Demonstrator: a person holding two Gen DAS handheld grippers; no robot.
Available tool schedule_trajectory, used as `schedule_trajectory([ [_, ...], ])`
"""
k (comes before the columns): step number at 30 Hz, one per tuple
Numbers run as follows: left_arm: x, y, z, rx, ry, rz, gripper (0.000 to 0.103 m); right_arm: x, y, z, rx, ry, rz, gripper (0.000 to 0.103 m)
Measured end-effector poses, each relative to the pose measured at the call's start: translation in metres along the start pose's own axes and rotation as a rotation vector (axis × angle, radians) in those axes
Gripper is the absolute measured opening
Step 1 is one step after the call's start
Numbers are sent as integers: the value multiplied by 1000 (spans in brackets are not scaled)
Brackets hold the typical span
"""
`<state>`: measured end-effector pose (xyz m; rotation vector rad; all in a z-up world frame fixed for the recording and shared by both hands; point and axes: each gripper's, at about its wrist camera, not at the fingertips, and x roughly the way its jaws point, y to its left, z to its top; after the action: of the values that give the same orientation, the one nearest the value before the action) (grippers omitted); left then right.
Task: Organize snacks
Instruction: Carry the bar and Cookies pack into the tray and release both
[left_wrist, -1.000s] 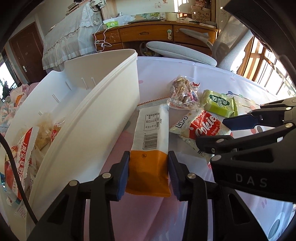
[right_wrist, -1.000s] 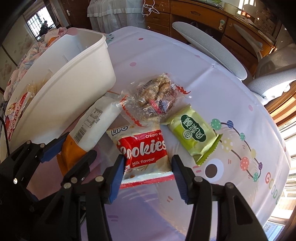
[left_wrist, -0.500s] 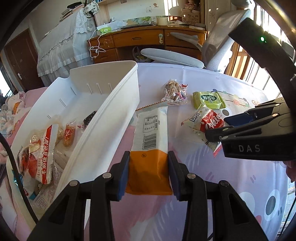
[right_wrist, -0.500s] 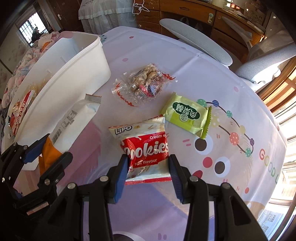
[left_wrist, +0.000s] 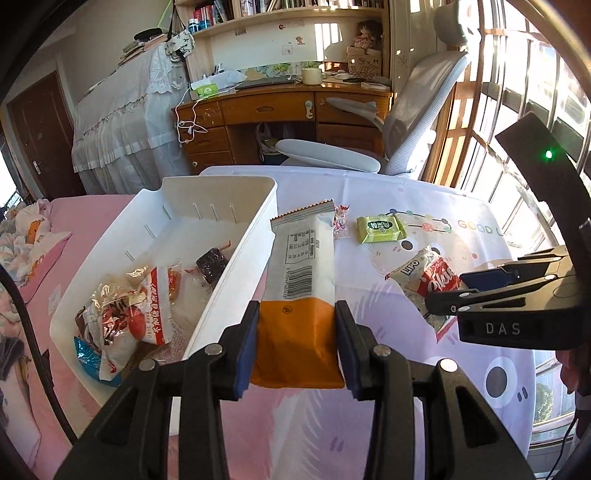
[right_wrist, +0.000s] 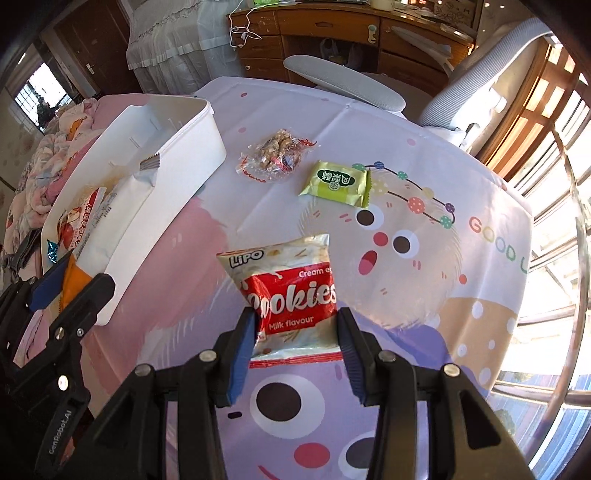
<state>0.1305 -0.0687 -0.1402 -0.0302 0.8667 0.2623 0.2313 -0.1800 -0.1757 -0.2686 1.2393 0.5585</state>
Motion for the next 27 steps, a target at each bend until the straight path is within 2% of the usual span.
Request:
schedule_trajectory([
  [5,-39,12,-13,-13,-13,10,38,-18,7,-32,79,4,53,44],
  [15,-96,50,-38,-7,-30,-8,38,-34,47,-90,174,11,132,44],
  [21,-120,73,-37,0,-78,-14,38,-42,76,-102,175,13,184,45],
  [27,-129,99,-34,6,-93,-57,38,-48,105,-96,165,-12,199,45],
])
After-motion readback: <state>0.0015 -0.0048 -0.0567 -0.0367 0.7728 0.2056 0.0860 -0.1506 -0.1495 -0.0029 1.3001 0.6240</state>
